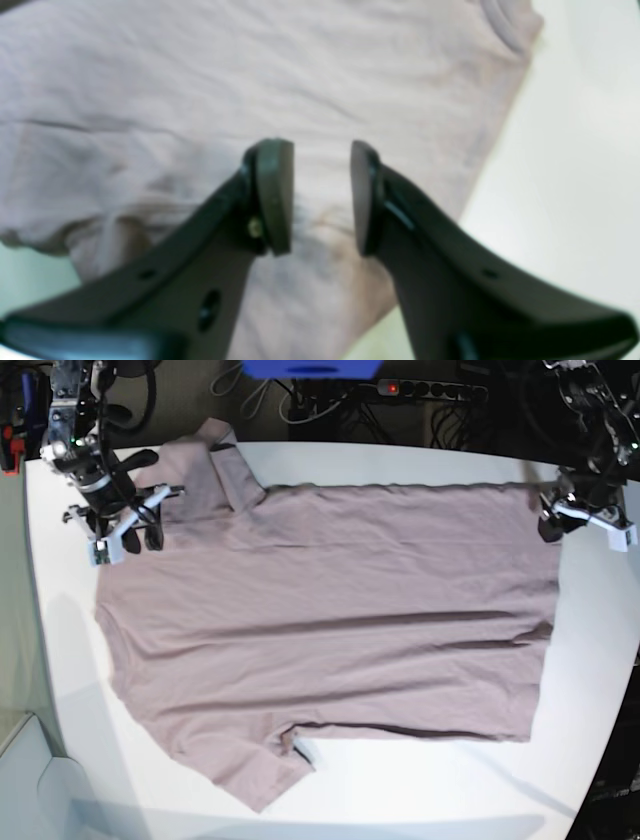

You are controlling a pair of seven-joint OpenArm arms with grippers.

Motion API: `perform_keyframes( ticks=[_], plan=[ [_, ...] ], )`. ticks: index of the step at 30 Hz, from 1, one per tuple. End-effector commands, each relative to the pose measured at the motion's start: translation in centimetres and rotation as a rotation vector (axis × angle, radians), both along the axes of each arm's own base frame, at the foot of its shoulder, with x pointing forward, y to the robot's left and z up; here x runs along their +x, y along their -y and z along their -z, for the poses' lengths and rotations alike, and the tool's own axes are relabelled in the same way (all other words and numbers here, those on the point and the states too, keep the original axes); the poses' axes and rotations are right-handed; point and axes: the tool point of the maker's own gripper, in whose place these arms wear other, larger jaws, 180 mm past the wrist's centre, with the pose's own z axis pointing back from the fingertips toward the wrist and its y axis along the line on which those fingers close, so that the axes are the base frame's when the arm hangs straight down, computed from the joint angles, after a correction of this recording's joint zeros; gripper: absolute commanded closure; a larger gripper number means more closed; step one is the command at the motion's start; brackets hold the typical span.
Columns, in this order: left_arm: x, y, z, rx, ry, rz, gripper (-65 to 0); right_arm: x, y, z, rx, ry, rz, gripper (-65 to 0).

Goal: Layout the t-shirt on the table in an organized manner, then fold the t-shirt properly
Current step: 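Grasp the shirt's shoulder corners with both grippers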

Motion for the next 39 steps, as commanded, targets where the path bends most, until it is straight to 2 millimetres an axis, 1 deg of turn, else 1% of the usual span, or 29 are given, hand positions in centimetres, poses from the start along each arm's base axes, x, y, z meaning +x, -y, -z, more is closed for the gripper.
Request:
perform_keyframes(
  ticks=[1, 3, 5, 9, 12, 14, 17, 23, 25, 27, 29, 31, 33, 35, 37, 39],
  plan=[
    [0.5, -0.6, -1.9, 0.039, 0.051, 0.01, -36.3, 0.4, 0.2, -1.0, -0.005, 0.038, -0.006, -22.3],
    [-0.1, -0.7, -2.4, 0.06, 0.048, 0.015, -36.2, -0.1, 0.4, -0.7, -0.007, 0.027, 0.0, -22.2],
    [-0.8, -0.7, -2.2, 0.066, 0.033, 0.019, -36.2, -0.6, 0.8, -0.5, -0.009, 0.016, 0.012, -22.2],
    [-2.1, -1.0, -0.3, 0.045, -0.018, -0.001, -36.2, -1.3, 0.8, -0.1, -0.009, -0.002, 0.012, -22.2],
    [-2.7, -1.1, 0.9, 0.019, -0.047, -0.016, -36.2, -1.4, 0.8, 0.0, -0.007, -0.003, 0.014, -22.2],
    [-3.0, -1.2, 1.4, 0.008, -0.06, -0.024, -36.2, -1.7, 0.8, 0.1, -0.007, -0.01, 0.014, -22.2],
    [-3.2, -1.2, 1.9, -0.001, -0.071, -0.03, -36.2, -2.1, 1.4, 0.3, -0.014, -0.019, 0.03, -22.2],
    [-4.1, -1.4, 3.5, -0.03, -0.112, -0.05, -35.6, -2.3, 2.2, 0.2, -0.013, -0.015, 0.067, -22.3],
    [-4.4, -1.6, 4.2, -0.041, -0.117, -0.064, -32.1, -2.4, 2.2, 0.2, -0.014, -0.015, 0.067, -22.3],
    [-4.1, -1.9, 4.5, -0.043, -0.099, -0.086, -26.4, -2.8, 2.3, 0.4, -0.015, -0.027, 0.067, -22.4],
    [-4.6, -2.2, 5.2, -0.054, -0.11, -0.102, -20.5, -3.1, 2.3, 0.5, -0.015, -0.035, 0.067, -22.5],
    [-4.8, -2.6, 5.5, -0.052, -0.122, -0.107, -16.3, -3.4, 2.2, 0.7, -0.014, -0.042, 0.068, -22.5],
    [-5.0, -2.8, 5.7, -0.054, -0.126, -0.112, -14.1, -4.0, 2.2, 1.0, -0.014, -0.058, 0.068, -22.5],
    [-4.9, -3.0, 5.6, -0.051, -0.123, -0.115, -13.3, -4.3, 2.2, 1.2, -0.015, -0.065, 0.068, -22.5],
    [-4.0, -3.9, 4.8, -0.028, -0.105, -0.108, -12.6, -4.8, 2.1, 1.4, -0.014, -0.078, 0.065, -22.5],
    [-3.8, -4.3, 4.5, -0.02, -0.102, -0.108, -10.9, -5.1, 2.0, 1.6, -0.012, -0.086, 0.065, -22.5]
  ],
)
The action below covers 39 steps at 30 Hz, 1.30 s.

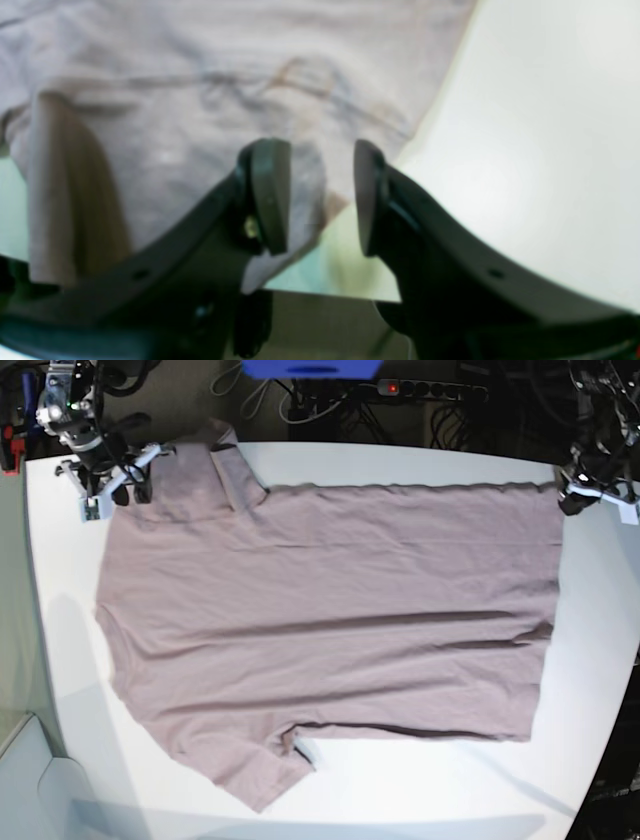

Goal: Layout the t-shirt on the table in an organized manner, then fold the t-shirt properly
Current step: 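Grasp the shirt's shoulder corners with both grippers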

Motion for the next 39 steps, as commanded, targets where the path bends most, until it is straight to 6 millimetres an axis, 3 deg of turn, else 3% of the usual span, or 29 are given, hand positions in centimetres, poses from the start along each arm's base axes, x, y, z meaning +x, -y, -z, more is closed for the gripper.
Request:
perform_keyframes(
  ticks=[1, 7, 10, 19, 21, 24, 28, 33, 39],
  plan=[
    [-0.8, -0.6, 0.3, 0.019, -0.047, 0.0, -9.8, 0.3, -0.2, -0.8, 0.003, 0.035, -0.007, -22.5],
    [0.3, -0.8, -0.3, 0.029, -0.029, 0.008, 0.0, -0.6, -1.0, -0.2, 0.033, 0.017, 0.012, -22.5],
    [1.1, -0.5, -0.4, 0.022, -0.012, 0.01, -0.4, -1.1, -1.1, 0.0, 0.036, 0.006, 0.014, -22.5],
    [0.8, -0.1, -0.5, 0.012, -0.017, 0.015, -1.2, -1.2, -1.0, 0.0, 0.033, 0.003, 0.015, -22.5],
    [-0.2, -0.1, 0.0, 0.001, -0.051, 0.017, -3.9, -1.2, -1.0, 0.0, 0.033, 0.003, 0.015, -22.5],
    [-1.0, 0.2, 0.2, -0.01, -0.076, 0.026, -15.6, -1.2, -1.0, 0.0, 0.033, 0.003, 0.015, -22.5],
    [-1.4, 0.7, -1.5, -0.003, -0.036, 0.048, -28.3, -1.1, -1.0, 0.0, 0.033, 0.005, 0.015, -22.5],
    [-0.7, 1.6, -3.8, 0.004, 0.031, 0.082, -29.3, -1.1, -1.0, 0.0, 0.034, 0.006, 0.016, -22.5],
    [-0.6, 2.1, -3.0, -0.022, 0.027, 0.069, -29.2, -1.1, -1.1, 0.0, 0.035, 0.005, 0.015, -22.4]
  ],
)
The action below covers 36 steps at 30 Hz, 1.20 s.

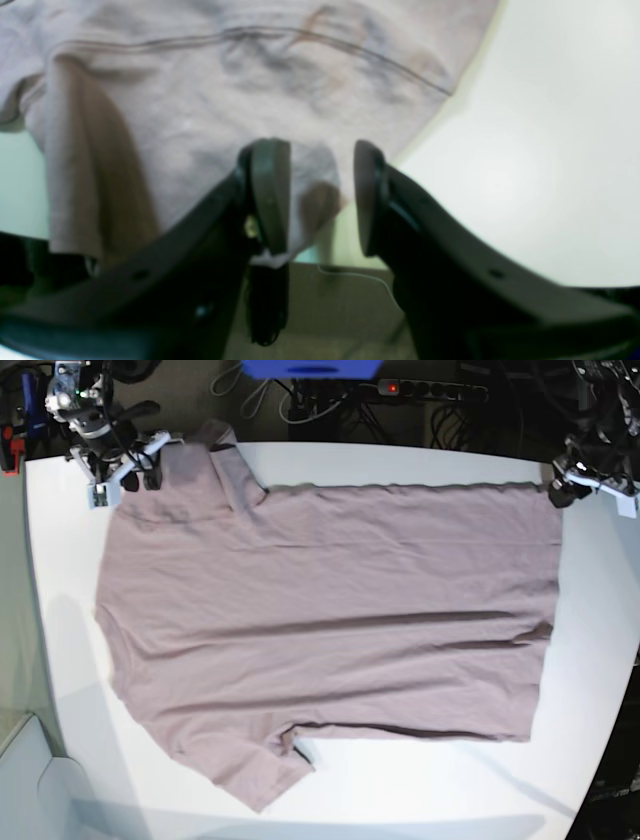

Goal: Layout the t-shirt on the table in an organized manner, then fold the t-shirt properly
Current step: 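Grasp the shirt's shoulder corners with both grippers, then lift the shoulder edge with both grippers and pull it taut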

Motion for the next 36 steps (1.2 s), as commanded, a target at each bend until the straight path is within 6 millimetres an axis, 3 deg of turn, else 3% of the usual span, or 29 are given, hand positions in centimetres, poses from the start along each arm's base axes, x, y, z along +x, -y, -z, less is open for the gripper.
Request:
perform_keyframes(
  ticks=[1, 10, 15, 22, 25, 36],
  plan=[
    [0.9, -0.5, -1.0, 0.011, 0.041, -0.001, -29.2, 0.5, 0.1, -0.9, -0.003, 0.035, -0.004, -22.4],
    [0.2, -0.8, 1.5, 0.03, -0.041, -0.016, -28.7, 0.5, 0.3, -0.9, -0.007, 0.036, -0.004, -22.3],
    [-0.1, -0.1, 2.4, 0.022, -0.06, -0.021, -14.3, 0.5, 0.3, -0.9, -0.007, 0.036, -0.004, -22.3],
    [0.6, 1.5, 2.9, 0.007, -0.054, 0.05, -12.0, 0.5, 0.3, -0.9, -0.007, 0.036, -0.004, -22.3],
    [0.8, 2.3, 2.7, 0.008, -0.035, 0.113, 0.0, 0.5, 0.3, -0.9, -0.007, 0.036, -0.004, -22.3],
    [1.9, 1.4, 2.2, 0.073, -0.042, 0.144, -0.2, 0.0, 0.0, -1.2, -0.008, 0.028, -0.01, -23.5]
  ],
)
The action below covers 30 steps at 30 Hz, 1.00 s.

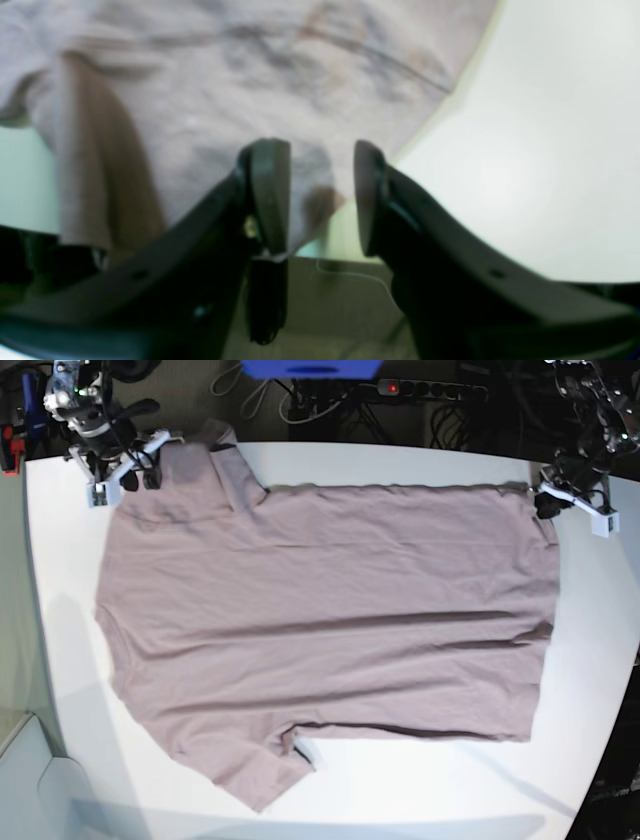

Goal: Layout the t-shirt on the table in an organized manner, then fold the t-shirt properly
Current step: 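Lift the shoulder edge with both grippers and pull it taut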

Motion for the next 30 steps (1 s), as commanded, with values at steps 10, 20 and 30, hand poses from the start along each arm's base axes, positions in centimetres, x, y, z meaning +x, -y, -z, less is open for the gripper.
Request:
perform_keyframes(
  ticks=[10, 20, 30],
  plan=[
    [-0.1, -1.2, -0.2, 0.042, -0.036, 0.012, -0.2, 0.0, -0.1, -0.4, 0.004, 0.019, 0.0, -29.9],
    [-0.1, -1.2, -0.2, 0.042, -0.036, 0.012, -0.2, -1.1, 0.2, 1.3, 0.016, -0.034, 0.022, -29.8],
    [-0.1, -1.2, -0.3, 0.043, -0.035, 0.013, -0.2, -2.9, -0.7, 4.1, 0.05, -0.12, 0.019, -19.8]
  ],
)
